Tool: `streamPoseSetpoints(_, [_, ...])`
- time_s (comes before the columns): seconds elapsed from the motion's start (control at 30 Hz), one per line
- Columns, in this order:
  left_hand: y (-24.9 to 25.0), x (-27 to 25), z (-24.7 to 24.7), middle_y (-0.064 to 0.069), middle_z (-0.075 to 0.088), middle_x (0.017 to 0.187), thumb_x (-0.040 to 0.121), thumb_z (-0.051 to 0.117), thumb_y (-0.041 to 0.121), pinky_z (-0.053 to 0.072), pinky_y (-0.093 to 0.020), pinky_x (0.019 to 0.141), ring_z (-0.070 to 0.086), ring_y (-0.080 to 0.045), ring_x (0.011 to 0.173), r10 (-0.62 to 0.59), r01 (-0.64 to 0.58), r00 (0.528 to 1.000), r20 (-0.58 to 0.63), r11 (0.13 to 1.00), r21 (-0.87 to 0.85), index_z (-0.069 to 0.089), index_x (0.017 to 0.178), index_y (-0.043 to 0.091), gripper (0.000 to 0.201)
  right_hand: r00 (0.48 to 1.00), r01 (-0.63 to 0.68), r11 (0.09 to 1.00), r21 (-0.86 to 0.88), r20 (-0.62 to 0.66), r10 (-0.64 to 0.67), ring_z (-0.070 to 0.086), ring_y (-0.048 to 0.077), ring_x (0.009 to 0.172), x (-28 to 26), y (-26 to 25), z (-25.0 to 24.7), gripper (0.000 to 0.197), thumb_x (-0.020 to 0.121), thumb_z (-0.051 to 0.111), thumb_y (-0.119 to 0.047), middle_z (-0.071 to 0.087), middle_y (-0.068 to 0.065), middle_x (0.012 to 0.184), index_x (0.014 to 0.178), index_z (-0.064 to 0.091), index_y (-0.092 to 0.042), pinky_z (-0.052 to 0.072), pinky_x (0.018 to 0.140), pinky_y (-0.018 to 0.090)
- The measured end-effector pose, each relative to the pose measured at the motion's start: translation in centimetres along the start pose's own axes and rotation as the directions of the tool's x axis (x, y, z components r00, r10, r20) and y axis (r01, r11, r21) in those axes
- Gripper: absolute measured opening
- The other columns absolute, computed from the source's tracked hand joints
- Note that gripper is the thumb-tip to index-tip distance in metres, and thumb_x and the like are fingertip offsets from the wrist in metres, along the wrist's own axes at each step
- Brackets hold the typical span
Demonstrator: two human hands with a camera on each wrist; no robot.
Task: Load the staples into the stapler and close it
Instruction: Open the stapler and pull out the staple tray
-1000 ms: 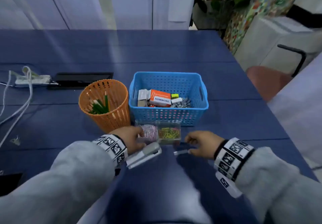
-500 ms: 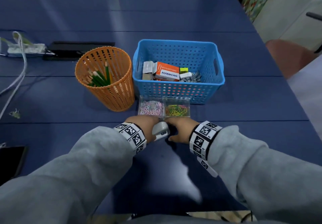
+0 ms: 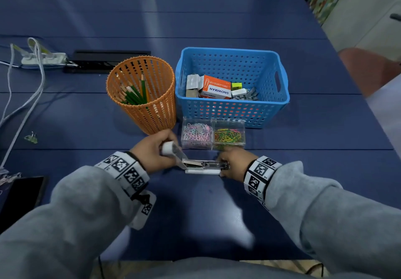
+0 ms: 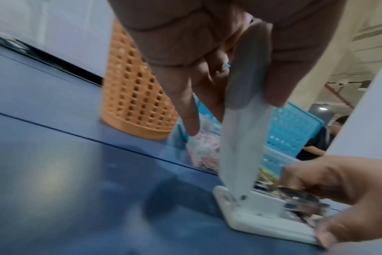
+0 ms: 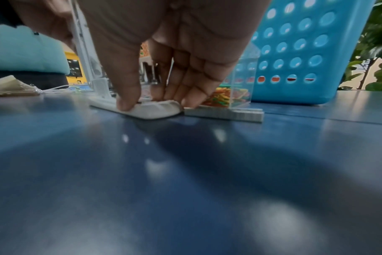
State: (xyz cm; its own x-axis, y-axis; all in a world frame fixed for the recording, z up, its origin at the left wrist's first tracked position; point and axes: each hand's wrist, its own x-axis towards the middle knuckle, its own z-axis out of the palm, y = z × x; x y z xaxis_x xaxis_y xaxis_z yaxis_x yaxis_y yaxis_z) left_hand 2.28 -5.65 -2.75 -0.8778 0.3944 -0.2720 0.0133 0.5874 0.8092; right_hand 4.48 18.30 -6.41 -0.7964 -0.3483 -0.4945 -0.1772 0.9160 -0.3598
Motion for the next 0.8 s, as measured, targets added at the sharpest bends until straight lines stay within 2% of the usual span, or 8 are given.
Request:
streamPoseSetpoints(0.03, [-0.6,-0.2,-0.7,0.016,0.065,0.069,0.059,0.077,0.013,0.046,-0.011,0.059,0.056,-0.002,0.063,-0.028,0.028,1.000,-0.003,0.999,0.026,0.052,0.069,0.032,0.033,1.000,0.000,1.000,0.000,0.002,0.000,0.051,0.027,0.115,0.1,0.1,0.1,0.047,0.079,0.067,-0.026,0.053,0.009,0.127,0.123,0.053,-0.014,0.045,0.096,0.035])
streamPoseSetpoints(0.1, [-1.9,-0.3,-1.7,0.010,0.063,0.066,0.063,0.079,0.013,0.045,-0.019,0.059,0.055,-0.006,0.061,-0.094,0.094,0.996,-0.005,0.983,0.158,0.050,0.067,0.028,0.033,1.000,0.003,1.000,0.000,0.006,-0.003,0.051,0.026,0.116,0.2,0.1,0.1,0.048,0.079,0.067,-0.027,0.053,0.008,0.129,0.123,0.053,-0.015,0.045,0.099,0.036])
streamPoseSetpoints(0.23, [-3.7,-0.4,-2.3,0.004,0.061,0.073,0.066,0.076,0.025,0.048,-0.031,0.066,0.058,-0.017,0.072,-0.242,0.222,0.970,-0.011,0.870,0.440,0.047,0.064,0.031,0.029,1.000,0.007,1.000,-0.010,0.009,-0.007,0.050,0.026,0.117,0.3,0.0,0.0,0.049,0.079,0.067,-0.027,0.053,0.007,0.130,0.124,0.052,-0.015,0.044,0.100,0.036])
streamPoseSetpoints(0.3, [-4.0,-0.4,-1.8,0.001,0.061,0.077,0.067,0.073,0.027,0.052,-0.037,0.072,0.059,-0.022,0.077,-0.302,0.262,0.953,0.000,0.828,0.496,0.047,0.066,0.028,0.027,1.000,0.012,1.000,-0.017,0.010,-0.012,0.050,0.025,0.118,0.3,0.0,-0.1,0.049,0.080,0.067,-0.027,0.053,0.007,0.130,0.125,0.052,-0.015,0.044,0.100,0.036])
streamPoseSetpoints(0.4, [-3.9,-0.1,-1.0,0.002,0.056,0.074,0.070,0.069,0.025,0.051,-0.038,0.072,0.058,-0.024,0.077,-0.359,0.304,0.933,-0.001,0.789,0.533,0.043,0.068,0.026,0.026,1.000,0.020,1.000,-0.015,0.009,-0.020,0.050,0.025,0.118,0.2,0.0,0.0,0.049,0.079,0.067,-0.027,0.054,0.007,0.130,0.124,0.052,-0.016,0.044,0.100,0.036])
streamPoseSetpoints(0.53, [-3.6,0.2,0.2,0.002,0.055,0.084,0.071,0.066,0.017,0.051,-0.037,0.077,0.057,-0.023,0.083,-0.337,0.267,0.941,0.033,0.799,0.539,0.048,0.077,0.024,0.020,1.000,0.018,1.000,-0.009,0.011,-0.017,0.051,0.025,0.117,0.3,0.2,0.0,0.050,0.079,0.067,-0.027,0.054,0.007,0.130,0.125,0.052,-0.016,0.045,0.100,0.037])
streamPoseSetpoints(0.7, [-2.9,1.0,1.4,0.004,0.052,0.092,0.070,0.070,0.023,0.048,-0.035,0.085,0.053,-0.018,0.089,-0.253,0.170,0.964,0.085,0.826,0.537,0.050,0.083,0.030,0.025,1.000,0.014,1.000,-0.003,0.013,-0.014,0.051,0.026,0.117,0.2,0.4,0.1,0.051,0.079,0.067,-0.026,0.052,0.007,0.131,0.126,0.051,-0.017,0.045,0.101,0.037])
streamPoseSetpoints(0.8, [-2.4,1.5,2.0,0.003,0.052,0.096,0.070,0.072,0.024,0.049,-0.037,0.088,0.052,-0.019,0.091,-0.239,0.152,0.965,0.105,0.841,0.519,0.056,0.089,0.027,0.025,1.000,0.017,1.000,0.024,-0.012,-0.017,0.050,0.026,0.118,-0.6,1.2,-0.3,0.053,0.078,0.067,-0.026,0.052,0.007,0.130,0.127,0.050,-0.018,0.044,0.102,0.037])
